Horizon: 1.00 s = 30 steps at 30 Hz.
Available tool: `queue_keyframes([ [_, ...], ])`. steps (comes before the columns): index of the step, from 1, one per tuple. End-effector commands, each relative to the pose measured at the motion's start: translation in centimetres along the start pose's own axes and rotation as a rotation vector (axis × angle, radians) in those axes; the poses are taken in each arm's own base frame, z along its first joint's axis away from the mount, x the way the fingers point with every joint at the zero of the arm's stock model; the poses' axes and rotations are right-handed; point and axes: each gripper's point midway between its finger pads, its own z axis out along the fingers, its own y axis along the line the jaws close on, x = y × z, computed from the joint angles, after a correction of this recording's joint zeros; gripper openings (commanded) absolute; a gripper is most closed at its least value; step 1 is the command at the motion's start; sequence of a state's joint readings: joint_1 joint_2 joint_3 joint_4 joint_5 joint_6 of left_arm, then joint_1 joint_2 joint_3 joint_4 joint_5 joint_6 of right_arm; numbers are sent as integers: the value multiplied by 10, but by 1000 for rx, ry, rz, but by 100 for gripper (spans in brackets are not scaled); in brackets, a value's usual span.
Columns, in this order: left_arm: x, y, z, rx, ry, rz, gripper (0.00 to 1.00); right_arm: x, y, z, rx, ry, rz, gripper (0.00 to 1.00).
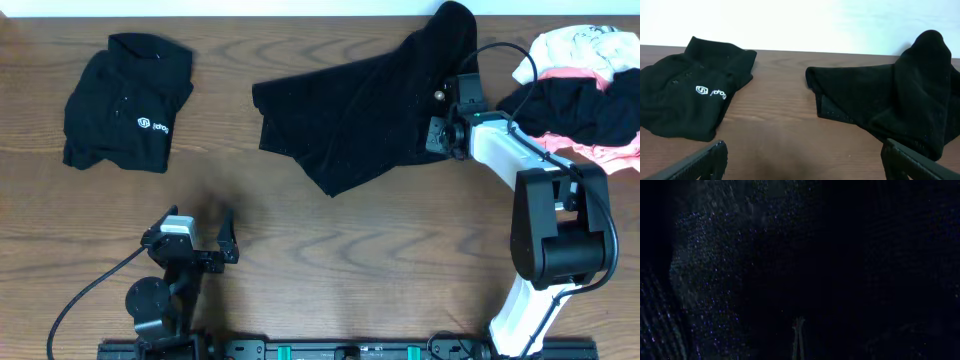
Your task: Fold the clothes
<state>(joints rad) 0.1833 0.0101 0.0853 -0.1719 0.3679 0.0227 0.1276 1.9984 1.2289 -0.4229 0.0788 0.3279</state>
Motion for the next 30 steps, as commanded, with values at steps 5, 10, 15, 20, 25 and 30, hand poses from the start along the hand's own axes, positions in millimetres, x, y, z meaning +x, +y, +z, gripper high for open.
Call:
queue_keyframes([
  [5,7,-1,1,11,14,-4,98,96,-29,8,129,358,34,1],
  [10,7,-1,1,11,14,-4,98,139,-46,-17,230,546,113,1],
  [15,7,-1,1,11,14,-4,98,167,-51,-37,296,669,109,1],
  [20,6,0,1,6,13,-3,98,168,-39,-38,288,650,67,1],
  [25,1,-3,1,23,-11,0,98,134,-23,-59,217,498,63,1],
  [30,-8,-28,-3,163,-31,-2,98,86,-15,-111,130,256,80,1],
])
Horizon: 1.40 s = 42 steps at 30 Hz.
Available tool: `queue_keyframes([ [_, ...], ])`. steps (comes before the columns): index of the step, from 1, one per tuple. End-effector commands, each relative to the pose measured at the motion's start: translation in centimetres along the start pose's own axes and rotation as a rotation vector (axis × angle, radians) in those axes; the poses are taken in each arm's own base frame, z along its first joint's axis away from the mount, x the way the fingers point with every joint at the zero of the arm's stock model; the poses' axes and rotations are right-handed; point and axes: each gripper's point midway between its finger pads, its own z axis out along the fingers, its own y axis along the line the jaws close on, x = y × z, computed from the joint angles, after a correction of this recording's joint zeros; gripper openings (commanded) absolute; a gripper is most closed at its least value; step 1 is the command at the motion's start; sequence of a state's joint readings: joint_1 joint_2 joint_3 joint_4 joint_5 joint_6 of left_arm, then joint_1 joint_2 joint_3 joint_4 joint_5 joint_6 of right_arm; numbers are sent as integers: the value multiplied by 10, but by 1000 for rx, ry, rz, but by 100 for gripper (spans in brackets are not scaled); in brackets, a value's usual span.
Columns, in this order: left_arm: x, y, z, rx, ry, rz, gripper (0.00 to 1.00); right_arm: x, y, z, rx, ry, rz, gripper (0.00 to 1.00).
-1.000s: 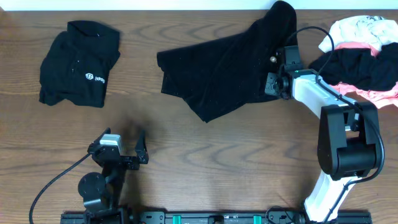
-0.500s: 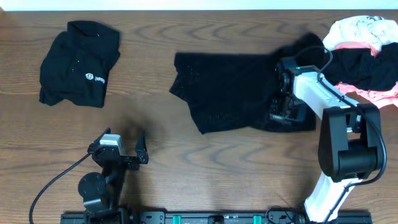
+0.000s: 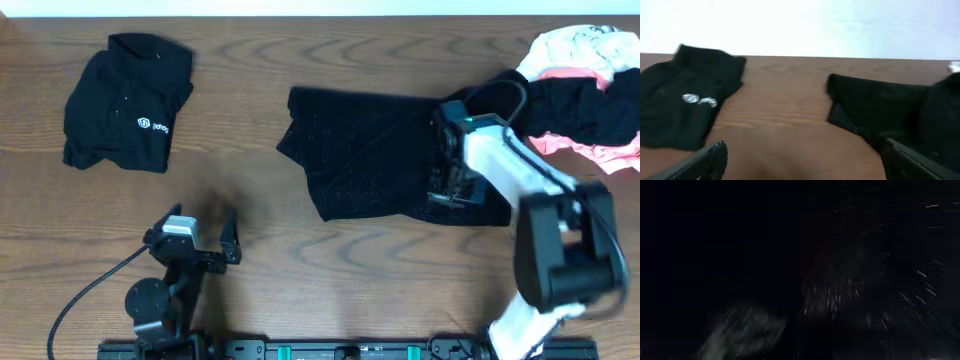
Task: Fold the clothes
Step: 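Reach the left gripper to the shirt's left edge and grasp it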
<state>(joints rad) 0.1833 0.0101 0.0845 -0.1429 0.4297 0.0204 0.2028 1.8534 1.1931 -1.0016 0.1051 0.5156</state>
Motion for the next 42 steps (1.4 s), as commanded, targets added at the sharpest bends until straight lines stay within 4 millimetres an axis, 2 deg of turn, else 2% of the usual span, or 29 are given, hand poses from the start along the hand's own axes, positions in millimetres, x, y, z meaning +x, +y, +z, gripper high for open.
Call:
queue_keyframes([
  [1,-5,-20,-2,113,-9,-13,98,-15,0,-71,-105,-230,24,1],
  [2,-8,-21,-3,120,-7,-13,98,-17,-2,-85,-123,-280,27,1],
  [5,-21,-24,-4,127,4,-12,98,-22,-12,-148,-211,-495,22,1],
  [9,-36,-34,2,175,63,43,98,-13,-26,-212,-310,-708,21,1],
  [12,-42,-49,13,247,154,113,98,-4,-38,-240,-355,-801,47,1],
  [15,-39,-60,30,282,298,112,98,6,-51,-258,-380,-861,69,1],
  [19,-10,-86,53,356,517,119,98,14,-62,-264,-383,-881,90,1],
  [22,10,-113,65,465,589,101,98,17,-67,-260,-370,-867,102,1],
  [23,20,-123,67,511,623,79,98,17,-69,-258,-364,-860,107,1],
  [26,41,-135,69,552,707,8,98,18,-71,-256,-357,-851,112,1],
  [32,65,-137,77,544,788,-46,98,17,-71,-257,-359,-854,113,1],
  [36,67,-137,79,530,799,-80,98,17,-71,-257,-359,-854,113,1],
  [42,72,-140,77,475,863,-243,98,17,-71,-257,-368,-853,131,1],
])
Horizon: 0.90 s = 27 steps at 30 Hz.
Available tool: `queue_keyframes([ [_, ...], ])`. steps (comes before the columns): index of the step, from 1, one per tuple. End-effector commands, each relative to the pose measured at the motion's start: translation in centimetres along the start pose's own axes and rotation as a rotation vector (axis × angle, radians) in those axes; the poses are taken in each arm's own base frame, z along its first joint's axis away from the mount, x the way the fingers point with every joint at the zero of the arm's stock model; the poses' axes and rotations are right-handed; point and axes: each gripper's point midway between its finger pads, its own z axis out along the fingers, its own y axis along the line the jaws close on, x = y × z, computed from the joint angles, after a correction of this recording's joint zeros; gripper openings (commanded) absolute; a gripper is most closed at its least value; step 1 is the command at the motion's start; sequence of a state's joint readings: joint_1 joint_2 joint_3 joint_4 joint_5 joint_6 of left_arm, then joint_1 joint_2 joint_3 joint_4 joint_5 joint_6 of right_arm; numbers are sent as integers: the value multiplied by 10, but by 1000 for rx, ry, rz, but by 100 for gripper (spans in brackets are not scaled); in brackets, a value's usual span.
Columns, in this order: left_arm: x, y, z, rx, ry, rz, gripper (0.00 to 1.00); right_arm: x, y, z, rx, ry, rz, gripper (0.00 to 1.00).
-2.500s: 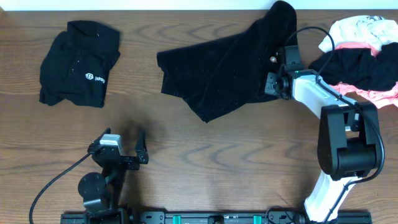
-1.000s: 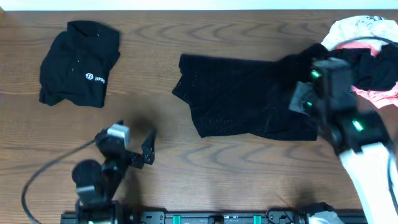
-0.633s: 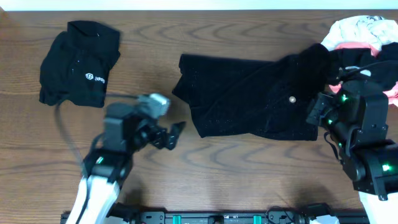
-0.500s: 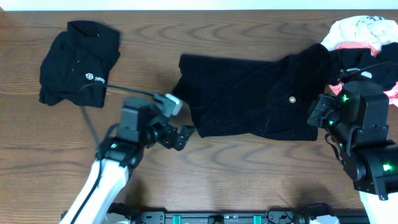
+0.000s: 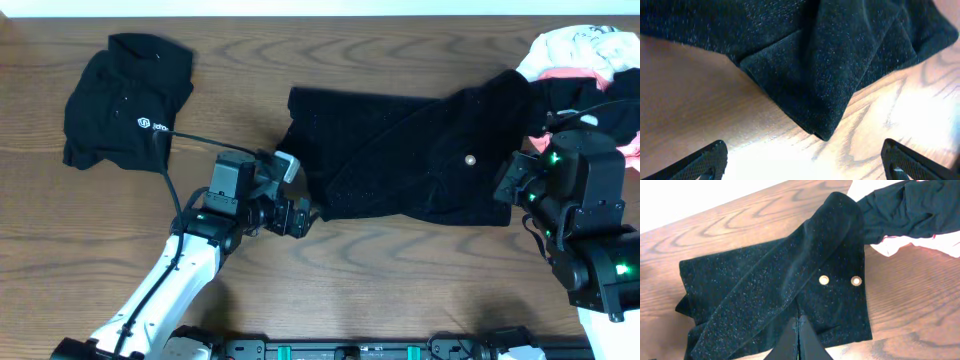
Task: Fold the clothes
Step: 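Reach the left gripper to the shirt's left edge and grasp it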
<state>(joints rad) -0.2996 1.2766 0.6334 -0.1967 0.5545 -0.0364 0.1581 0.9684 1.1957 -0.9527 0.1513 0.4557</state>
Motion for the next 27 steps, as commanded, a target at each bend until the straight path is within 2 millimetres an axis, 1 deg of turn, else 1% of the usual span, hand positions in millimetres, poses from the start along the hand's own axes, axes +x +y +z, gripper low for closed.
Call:
queue_keyframes([
  [1,-3,-12,4,67,13,-94,98,-4,-5,-1,16,-15,16,1],
  [3,-1,-21,7,135,27,-100,98,-5,-4,-1,13,-20,16,1],
  [6,-1,-28,13,199,41,-138,98,-7,-3,-1,7,-26,18,1],
  [8,0,-28,18,210,52,-162,98,-7,-3,-1,6,-26,17,1],
  [12,12,-27,26,211,102,-188,98,-7,-2,-1,3,-24,17,1],
  [14,15,-28,28,214,113,-187,98,-7,-2,-1,3,-25,17,1],
  [21,13,-29,30,215,114,-234,100,-7,-2,-1,3,-26,18,1],
  [22,13,-30,30,216,113,-234,98,-7,-2,-1,3,-25,17,1],
  [27,5,-43,36,248,89,-219,95,-7,-2,-1,3,-26,18,1],
])
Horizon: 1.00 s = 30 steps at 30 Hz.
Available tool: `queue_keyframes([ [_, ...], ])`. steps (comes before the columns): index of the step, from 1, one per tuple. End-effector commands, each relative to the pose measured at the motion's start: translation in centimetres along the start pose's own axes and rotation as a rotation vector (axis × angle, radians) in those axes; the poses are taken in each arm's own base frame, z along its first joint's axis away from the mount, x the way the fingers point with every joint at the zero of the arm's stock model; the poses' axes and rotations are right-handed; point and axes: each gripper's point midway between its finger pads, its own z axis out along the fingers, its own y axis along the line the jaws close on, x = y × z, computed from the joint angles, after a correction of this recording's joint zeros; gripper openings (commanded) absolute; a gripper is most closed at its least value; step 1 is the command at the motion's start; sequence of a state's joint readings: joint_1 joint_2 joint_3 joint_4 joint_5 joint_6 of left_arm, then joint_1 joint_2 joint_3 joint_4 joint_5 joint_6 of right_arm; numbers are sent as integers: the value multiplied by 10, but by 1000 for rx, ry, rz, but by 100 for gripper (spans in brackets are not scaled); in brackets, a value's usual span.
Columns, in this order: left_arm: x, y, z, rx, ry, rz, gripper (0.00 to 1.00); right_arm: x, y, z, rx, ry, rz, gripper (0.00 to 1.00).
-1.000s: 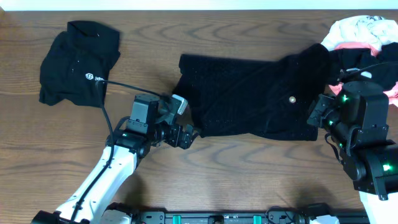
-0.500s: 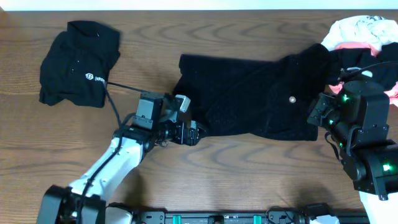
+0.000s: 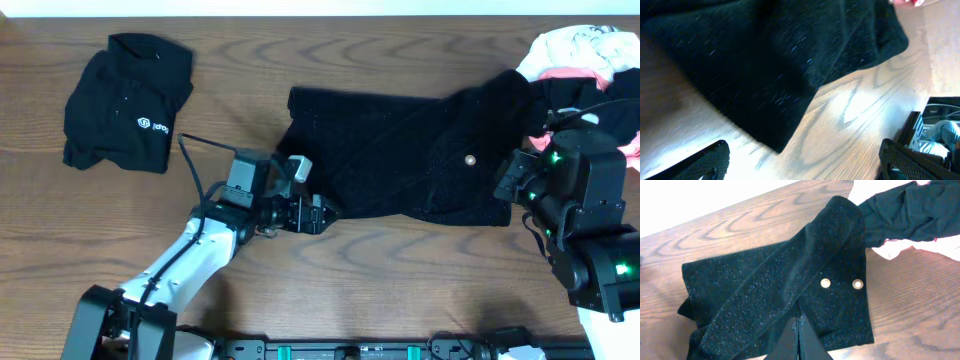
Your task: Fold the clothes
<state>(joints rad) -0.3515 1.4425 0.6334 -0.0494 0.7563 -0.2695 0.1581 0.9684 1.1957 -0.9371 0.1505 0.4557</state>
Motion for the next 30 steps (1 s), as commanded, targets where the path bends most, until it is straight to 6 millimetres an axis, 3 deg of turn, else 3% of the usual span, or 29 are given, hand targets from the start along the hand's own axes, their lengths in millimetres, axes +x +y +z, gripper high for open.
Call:
queue_keyframes([
  [1,-5,-14,7,39,-3,0,95,-4,-4,-1,10,-12,15,1],
  [5,-7,-11,16,17,-12,-27,95,-3,-4,-1,8,-7,14,1],
  [14,-9,-6,17,-3,-21,-53,93,-3,-3,-1,7,-9,16,2],
  [15,-9,-6,17,-2,-21,-58,85,-3,-3,-1,8,-9,21,2],
  [18,-9,-5,17,-13,-22,-65,43,-3,-3,-1,8,-8,31,2],
  [21,-10,-2,17,-26,-28,-84,10,-3,-3,-1,8,-8,33,1],
  [22,-11,-2,17,-26,-33,-85,6,-3,-3,-1,8,-8,33,1],
  [25,-23,-5,16,-15,-78,-54,6,-3,-4,-1,8,-7,33,1],
  [27,-39,-10,12,5,-138,-16,6,-2,-4,-1,9,-6,32,1],
  [30,-80,-19,-5,35,-301,78,6,0,-5,-1,14,4,31,1],
])
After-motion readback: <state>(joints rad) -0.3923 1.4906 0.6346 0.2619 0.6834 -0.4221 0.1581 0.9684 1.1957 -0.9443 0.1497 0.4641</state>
